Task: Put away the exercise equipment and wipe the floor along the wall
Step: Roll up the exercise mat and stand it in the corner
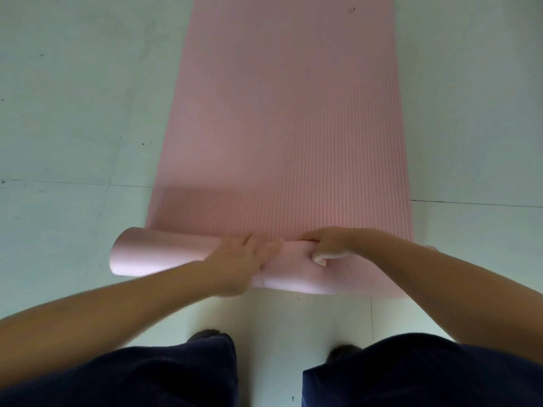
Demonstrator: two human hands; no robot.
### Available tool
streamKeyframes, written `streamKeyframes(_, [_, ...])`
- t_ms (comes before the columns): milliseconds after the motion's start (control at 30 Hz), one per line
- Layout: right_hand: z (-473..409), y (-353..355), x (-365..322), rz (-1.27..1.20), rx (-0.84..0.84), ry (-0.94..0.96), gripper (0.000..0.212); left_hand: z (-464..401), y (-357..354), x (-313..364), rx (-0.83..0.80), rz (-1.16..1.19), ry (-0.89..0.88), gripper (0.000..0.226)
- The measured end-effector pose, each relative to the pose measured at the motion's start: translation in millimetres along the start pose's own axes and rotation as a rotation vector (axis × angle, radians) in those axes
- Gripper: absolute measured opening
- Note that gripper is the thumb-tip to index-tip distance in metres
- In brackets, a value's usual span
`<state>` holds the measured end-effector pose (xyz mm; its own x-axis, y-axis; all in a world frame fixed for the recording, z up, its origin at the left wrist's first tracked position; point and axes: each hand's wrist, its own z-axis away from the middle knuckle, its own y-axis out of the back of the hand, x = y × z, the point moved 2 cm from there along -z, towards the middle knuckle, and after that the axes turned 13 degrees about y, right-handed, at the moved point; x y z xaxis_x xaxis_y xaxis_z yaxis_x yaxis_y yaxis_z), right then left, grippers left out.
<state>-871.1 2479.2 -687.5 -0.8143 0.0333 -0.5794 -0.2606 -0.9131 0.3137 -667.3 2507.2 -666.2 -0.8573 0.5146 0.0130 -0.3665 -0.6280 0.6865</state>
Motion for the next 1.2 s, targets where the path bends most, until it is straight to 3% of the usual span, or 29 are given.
streamKeyframes(33, [-1,1,2,0.023,0.046,0.001,0.066,7,-6,11,0.104,-0.042,-0.034,0.080])
streamKeyframes(100, [0,3,5,0.114,0.115,0.012,0.059,13,-20,24,0.161,-0.108,-0.049,0.089])
streamKeyframes(200, [6,-4,5,0.344,0.207,0.025,0.053,0,-25,21,0.146,-0.205,-0.034,0.112])
streamKeyframes(400, [33,-16,10,0.711,0.591,0.176,0.051,-47,11,2,0.070,-0.144,0.008,0.122])
streamKeyframes(500, [37,-44,15,0.889,0.528,0.153,0.068,-65,27,-10,0.004,-0.039,0.011,0.121])
streamKeyframes(633, [32,-56,17,0.921,0.476,0.093,0.112,-79,38,-24,-0.050,0.072,-0.018,0.115])
streamKeyframes(767, [19,-24,21,0.880,0.390,0.026,0.135,-69,43,-33,0.075,0.019,-0.008,0.093])
streamKeyframes(867, [6,4,22,0.850,0.367,0.028,0.117,-58,42,-32,0.469,-0.077,0.023,0.073])
streamKeyframes(933, [1,19,18,0.827,0.317,-0.039,0.109,-54,46,-27,0.593,-0.106,0.090,0.075])
streamKeyframes(1067, [1,27,14,0.767,0.384,-0.029,0.102,-60,40,-27,0.338,-0.080,0.201,0.099])
streamKeyframes(1200, [3,32,14,0.744,0.424,0.034,0.090,-65,31,-36,0.324,-0.142,0.209,0.102])
